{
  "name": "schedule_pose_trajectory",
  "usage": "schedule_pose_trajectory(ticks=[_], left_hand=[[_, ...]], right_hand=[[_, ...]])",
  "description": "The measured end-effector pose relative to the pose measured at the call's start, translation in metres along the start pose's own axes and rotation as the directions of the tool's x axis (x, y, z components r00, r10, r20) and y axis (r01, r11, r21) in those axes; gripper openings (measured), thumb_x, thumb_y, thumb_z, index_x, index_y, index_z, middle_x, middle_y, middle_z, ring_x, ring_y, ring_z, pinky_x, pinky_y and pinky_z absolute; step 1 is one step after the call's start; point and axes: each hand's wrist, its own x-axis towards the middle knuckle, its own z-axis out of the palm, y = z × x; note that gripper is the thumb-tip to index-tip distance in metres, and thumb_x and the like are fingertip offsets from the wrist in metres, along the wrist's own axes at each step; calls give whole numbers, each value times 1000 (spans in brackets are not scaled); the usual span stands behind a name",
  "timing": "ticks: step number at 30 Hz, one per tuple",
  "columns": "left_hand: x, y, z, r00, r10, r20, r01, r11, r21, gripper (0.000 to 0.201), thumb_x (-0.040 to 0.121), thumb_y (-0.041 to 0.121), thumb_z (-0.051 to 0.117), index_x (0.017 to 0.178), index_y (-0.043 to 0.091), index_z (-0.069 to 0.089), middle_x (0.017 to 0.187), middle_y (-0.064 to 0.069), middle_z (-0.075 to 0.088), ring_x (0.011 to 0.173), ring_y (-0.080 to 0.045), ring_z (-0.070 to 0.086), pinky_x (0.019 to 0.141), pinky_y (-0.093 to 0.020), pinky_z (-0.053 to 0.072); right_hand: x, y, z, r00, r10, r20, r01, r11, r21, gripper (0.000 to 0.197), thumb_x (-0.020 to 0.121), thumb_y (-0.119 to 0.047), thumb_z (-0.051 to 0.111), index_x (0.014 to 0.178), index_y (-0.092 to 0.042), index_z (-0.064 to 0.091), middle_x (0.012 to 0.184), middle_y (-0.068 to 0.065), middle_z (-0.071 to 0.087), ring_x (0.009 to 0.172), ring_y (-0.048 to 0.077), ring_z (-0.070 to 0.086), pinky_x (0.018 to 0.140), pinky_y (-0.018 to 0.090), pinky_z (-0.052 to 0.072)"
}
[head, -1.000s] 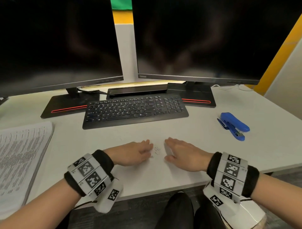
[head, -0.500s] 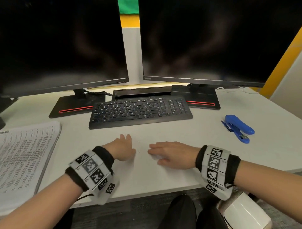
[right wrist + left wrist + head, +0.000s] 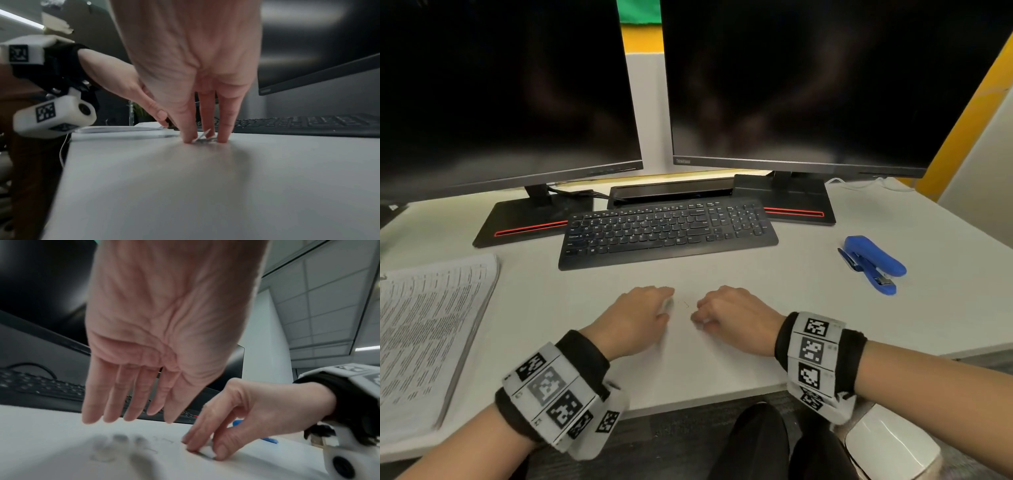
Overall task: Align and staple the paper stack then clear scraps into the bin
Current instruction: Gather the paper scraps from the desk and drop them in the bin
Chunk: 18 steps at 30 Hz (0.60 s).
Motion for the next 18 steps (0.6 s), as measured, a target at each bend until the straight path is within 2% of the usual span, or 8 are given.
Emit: schedule_pose_trajectory(ticks=[3,6,9,13,16,18], left_hand=[[-11,-16,1,997,-49,-53,50,999,2,38,98,22,40,136,20,47,135,-2,54,125,-23,49,101,-32,38],[-19,-24,4,996,-83,-36,83,997,6,38,98,23,41,136,21,47,133,-2,53,122,-21,51,98,-30,39],[-21,-20,10,994,-96,43,94,995,44,31,97,22,42,126,13,51,125,-5,54,113,-23,53,92,-30,42],[-12,-6,14,991,-67,112,59,996,70,30,95,24,46,120,9,50,119,-7,54,108,-25,53,90,-32,44],[4,6,15,987,-37,154,25,997,77,34,93,28,48,121,8,47,121,-10,53,111,-28,52,87,-32,41],[14,15,13,986,-25,162,14,997,71,36,92,30,50,119,7,47,122,-11,52,112,-29,51,81,-31,37]], right_hand=[[4,1,-1,1000,8,-20,-7,1000,4,25,86,-3,50,97,-11,72,103,9,69,100,30,58,84,35,47],[9,-2,-6,999,37,-4,-37,999,3,23,83,1,51,91,-7,70,102,12,66,99,32,58,85,39,49],[15,-2,-9,997,73,16,-74,996,45,19,80,4,53,89,-4,68,104,13,63,98,31,57,82,35,48],[24,2,-9,992,119,44,-124,981,146,27,77,9,48,87,-7,67,103,10,66,96,27,59,78,28,47],[28,6,-13,982,173,80,-188,948,259,23,78,6,52,87,-7,70,92,6,70,78,14,61,76,26,52],[28,13,-17,960,257,109,-279,862,424,18,76,6,59,79,-9,69,72,0,65,56,5,58,64,22,52]])
